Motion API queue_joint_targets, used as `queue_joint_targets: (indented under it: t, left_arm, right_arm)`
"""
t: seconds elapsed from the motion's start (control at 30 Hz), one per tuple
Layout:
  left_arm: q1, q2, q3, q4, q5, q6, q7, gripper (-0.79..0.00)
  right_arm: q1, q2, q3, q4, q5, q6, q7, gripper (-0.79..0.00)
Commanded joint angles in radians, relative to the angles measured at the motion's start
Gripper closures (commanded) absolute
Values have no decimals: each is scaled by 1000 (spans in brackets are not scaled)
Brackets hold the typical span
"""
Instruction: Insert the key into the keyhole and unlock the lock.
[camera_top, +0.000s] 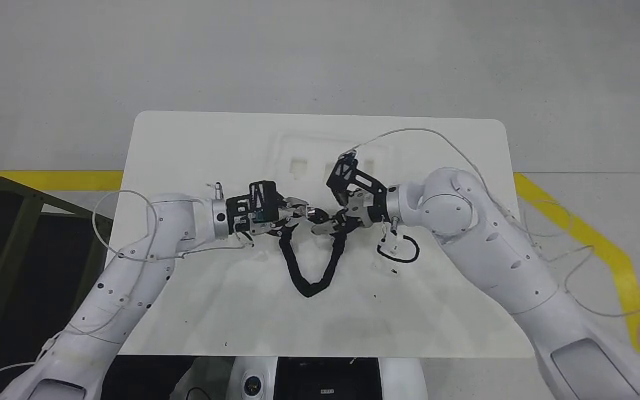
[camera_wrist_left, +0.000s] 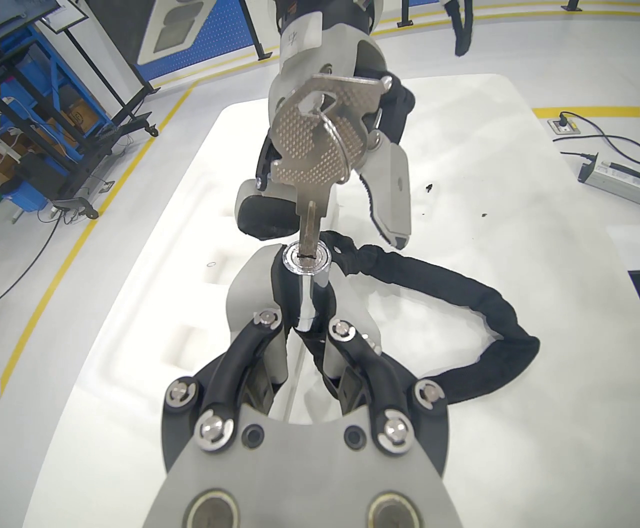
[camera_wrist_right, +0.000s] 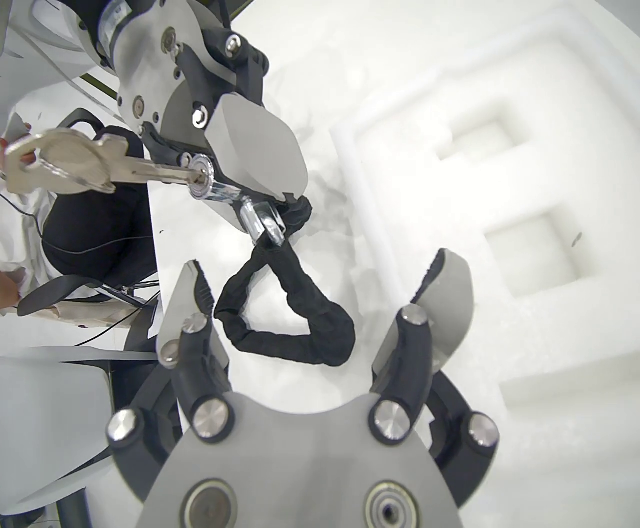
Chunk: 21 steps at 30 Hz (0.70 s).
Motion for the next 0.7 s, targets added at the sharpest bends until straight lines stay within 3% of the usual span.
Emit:
queue_joint_targets:
  t: [0.0,0.03,0.67]
  left_arm:
    - [-2,-1,3,5,-2,-1,7,0]
    - [-3,-1,5,9,-4,-2,11,0]
    - [-5,-3,5,42,-12,-11,66,0]
  right_arm:
    - [4,-2,-4,9,-1,-5,-1,-49]
    - [5,-3,-4,13,0,-7,-2,0]
    - [16,-8,-7,37,28,-45,4,0]
